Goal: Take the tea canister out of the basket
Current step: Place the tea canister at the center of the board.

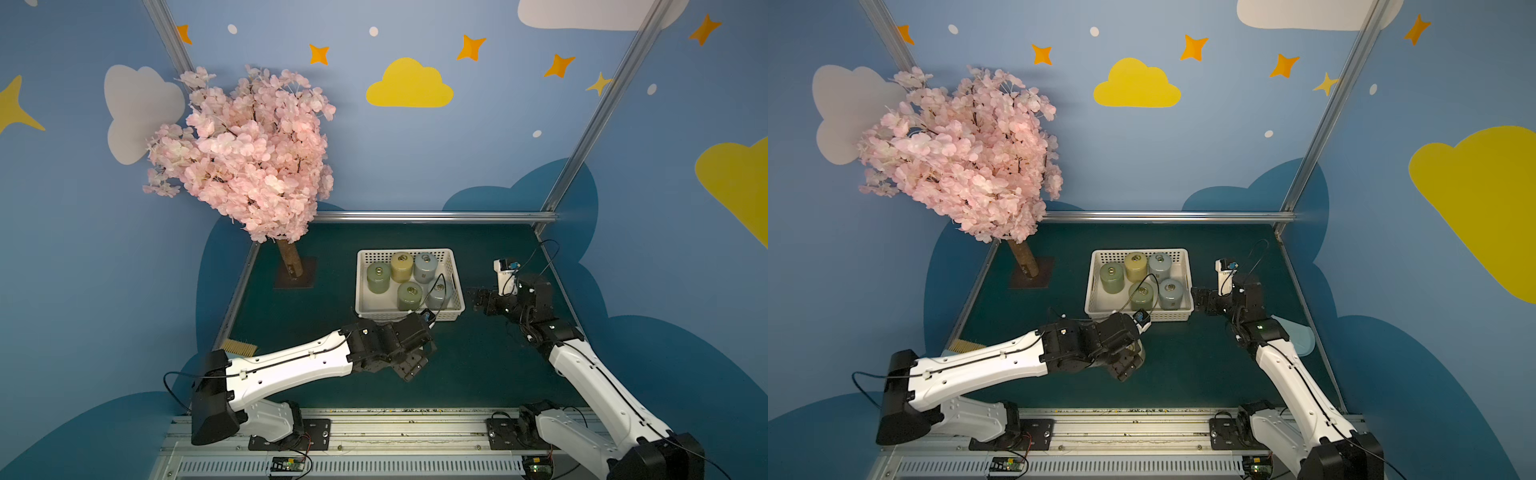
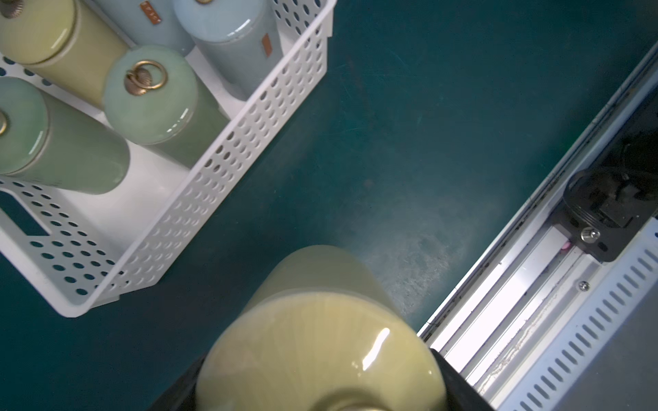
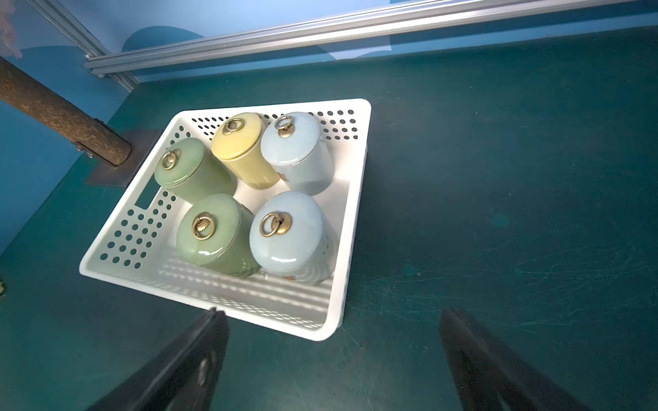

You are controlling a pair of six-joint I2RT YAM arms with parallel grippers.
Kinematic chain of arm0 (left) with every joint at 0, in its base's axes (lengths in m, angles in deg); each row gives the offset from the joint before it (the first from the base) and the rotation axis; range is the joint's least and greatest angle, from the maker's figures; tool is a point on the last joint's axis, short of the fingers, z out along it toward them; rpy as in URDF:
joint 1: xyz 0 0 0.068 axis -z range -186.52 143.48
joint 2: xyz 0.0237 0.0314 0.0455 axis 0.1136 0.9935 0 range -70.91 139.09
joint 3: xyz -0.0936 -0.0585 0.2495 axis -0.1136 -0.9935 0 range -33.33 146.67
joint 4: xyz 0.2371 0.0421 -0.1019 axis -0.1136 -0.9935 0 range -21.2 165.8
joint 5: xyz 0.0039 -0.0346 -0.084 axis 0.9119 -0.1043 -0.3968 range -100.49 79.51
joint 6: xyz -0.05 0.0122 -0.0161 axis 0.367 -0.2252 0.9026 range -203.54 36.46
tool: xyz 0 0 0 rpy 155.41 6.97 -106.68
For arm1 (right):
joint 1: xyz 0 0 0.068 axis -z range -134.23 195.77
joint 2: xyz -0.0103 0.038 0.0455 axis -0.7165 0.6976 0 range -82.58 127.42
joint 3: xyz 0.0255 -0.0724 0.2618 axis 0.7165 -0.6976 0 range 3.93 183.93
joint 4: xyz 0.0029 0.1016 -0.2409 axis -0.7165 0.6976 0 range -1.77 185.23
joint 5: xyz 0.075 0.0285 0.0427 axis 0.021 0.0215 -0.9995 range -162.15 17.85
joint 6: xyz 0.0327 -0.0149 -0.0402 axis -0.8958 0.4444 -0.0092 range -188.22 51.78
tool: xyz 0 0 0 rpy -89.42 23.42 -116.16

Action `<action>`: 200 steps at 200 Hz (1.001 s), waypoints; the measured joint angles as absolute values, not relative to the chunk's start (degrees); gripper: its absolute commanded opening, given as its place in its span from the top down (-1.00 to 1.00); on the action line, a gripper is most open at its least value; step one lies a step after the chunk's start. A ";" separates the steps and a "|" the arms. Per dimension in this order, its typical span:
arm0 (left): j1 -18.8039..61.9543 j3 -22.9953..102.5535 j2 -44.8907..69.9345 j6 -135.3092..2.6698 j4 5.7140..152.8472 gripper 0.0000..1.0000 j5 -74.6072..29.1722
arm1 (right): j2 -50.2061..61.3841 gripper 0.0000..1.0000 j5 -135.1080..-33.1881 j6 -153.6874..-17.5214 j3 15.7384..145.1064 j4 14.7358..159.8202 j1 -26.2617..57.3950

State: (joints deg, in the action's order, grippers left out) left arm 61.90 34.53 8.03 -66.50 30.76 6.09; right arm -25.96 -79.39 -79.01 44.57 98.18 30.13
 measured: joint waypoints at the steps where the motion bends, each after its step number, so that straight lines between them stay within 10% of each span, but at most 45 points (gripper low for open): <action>1: 61.94 34.44 8.03 -66.52 30.85 0.06 6.09 | -25.98 -0.96 -79.35 -79.01 44.57 98.18 30.13; 200: 69.88 28.76 15.18 -57.96 36.05 0.07 7.55 | -26.33 -0.96 -78.15 -79.75 44.09 97.42 30.13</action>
State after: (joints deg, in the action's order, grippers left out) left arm 69.88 28.76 15.18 -57.96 36.05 7.55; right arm -26.33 -78.15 -79.75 44.09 97.42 30.13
